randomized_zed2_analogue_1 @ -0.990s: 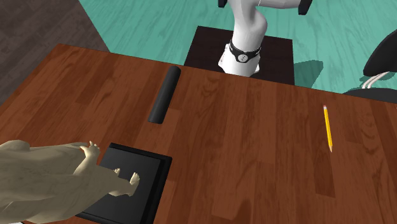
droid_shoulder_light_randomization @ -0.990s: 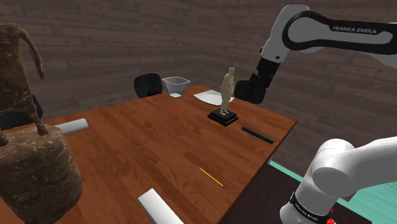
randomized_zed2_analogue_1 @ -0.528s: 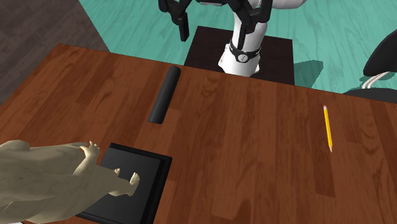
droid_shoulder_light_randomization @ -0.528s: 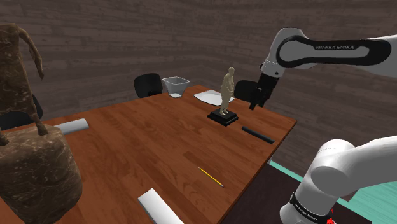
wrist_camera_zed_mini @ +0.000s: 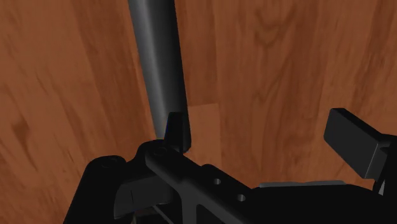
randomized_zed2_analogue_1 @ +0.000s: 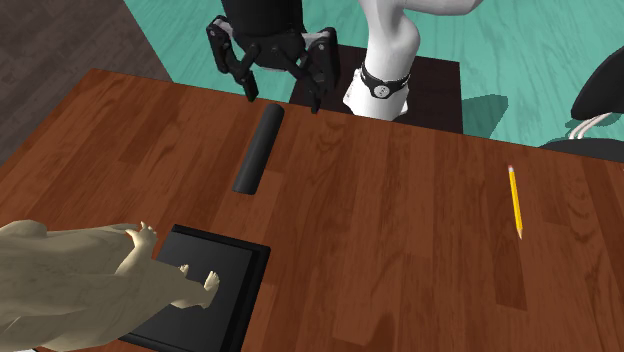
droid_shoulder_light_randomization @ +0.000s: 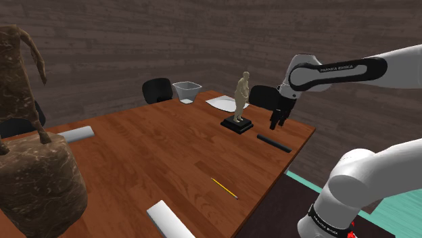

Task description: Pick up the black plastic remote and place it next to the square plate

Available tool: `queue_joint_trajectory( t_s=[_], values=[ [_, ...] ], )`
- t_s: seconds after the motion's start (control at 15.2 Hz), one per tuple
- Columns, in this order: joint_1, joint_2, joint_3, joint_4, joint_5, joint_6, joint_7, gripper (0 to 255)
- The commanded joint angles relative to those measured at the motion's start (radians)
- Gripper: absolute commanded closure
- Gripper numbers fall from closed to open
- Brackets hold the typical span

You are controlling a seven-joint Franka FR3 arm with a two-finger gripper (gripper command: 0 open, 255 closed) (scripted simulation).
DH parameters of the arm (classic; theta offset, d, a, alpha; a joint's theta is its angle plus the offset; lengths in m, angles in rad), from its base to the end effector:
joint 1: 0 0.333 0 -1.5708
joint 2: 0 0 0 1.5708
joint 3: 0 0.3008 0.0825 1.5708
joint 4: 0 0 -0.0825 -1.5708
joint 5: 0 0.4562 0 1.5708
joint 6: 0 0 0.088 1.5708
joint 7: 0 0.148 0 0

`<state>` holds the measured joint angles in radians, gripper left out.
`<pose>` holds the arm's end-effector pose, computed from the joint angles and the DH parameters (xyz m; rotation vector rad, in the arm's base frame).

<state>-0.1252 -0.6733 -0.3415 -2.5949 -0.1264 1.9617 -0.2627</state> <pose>0.3872 -0.1874 0.3805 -3.0549 0.1337 -0.0696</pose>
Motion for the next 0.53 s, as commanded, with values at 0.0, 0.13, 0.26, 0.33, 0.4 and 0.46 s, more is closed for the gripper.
queue_joint_trajectory(
  t_s=[0.0, 0.13, 0.26, 0.33, 0.4, 0.46],
  values=[
    [-0.011, 0.037, -0.036, -0.017, -0.019, 0.042, -0.036, 0],
    [-0.022, 0.082, -0.074, -0.030, -0.038, 0.087, -0.074, 0],
    [-0.031, 0.133, -0.114, -0.038, -0.053, 0.133, -0.113, 0],
    [-0.034, 0.161, -0.134, -0.040, -0.059, 0.157, -0.133, 0],
    [-0.036, 0.176, -0.144, -0.041, -0.061, 0.169, -0.144, 0],
    [-0.035, 0.184, -0.148, -0.049, -0.061, 0.185, -0.145, 0]
  ],
)
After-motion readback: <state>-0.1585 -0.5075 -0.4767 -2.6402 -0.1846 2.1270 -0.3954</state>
